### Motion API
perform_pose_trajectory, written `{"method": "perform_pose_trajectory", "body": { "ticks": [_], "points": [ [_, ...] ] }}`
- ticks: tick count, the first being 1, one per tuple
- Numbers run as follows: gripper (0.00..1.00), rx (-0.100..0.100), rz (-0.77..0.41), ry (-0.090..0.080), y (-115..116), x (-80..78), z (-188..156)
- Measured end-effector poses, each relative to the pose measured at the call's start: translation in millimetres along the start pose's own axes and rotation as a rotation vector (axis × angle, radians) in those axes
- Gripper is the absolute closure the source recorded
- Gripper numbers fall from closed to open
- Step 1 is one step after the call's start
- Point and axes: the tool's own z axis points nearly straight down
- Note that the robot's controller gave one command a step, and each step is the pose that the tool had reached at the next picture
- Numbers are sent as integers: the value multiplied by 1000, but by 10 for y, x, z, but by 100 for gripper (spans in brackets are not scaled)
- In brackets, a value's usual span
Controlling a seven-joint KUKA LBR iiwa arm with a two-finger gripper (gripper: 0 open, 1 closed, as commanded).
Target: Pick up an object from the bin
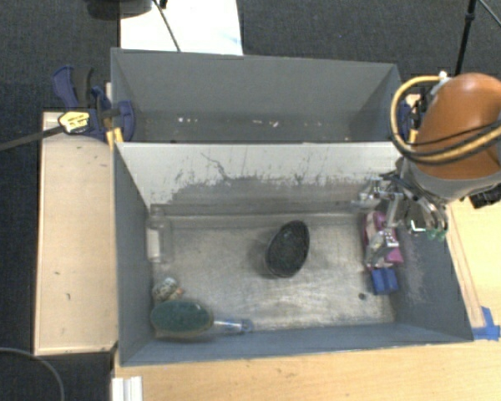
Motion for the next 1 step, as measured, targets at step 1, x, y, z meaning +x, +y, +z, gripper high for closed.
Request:
{"method": "perform_pose_trajectory", "body": {
  "ticks": [1],
  "points": [
    [0, 0, -1, -14, 566, -7, 1093]
  ]
}}
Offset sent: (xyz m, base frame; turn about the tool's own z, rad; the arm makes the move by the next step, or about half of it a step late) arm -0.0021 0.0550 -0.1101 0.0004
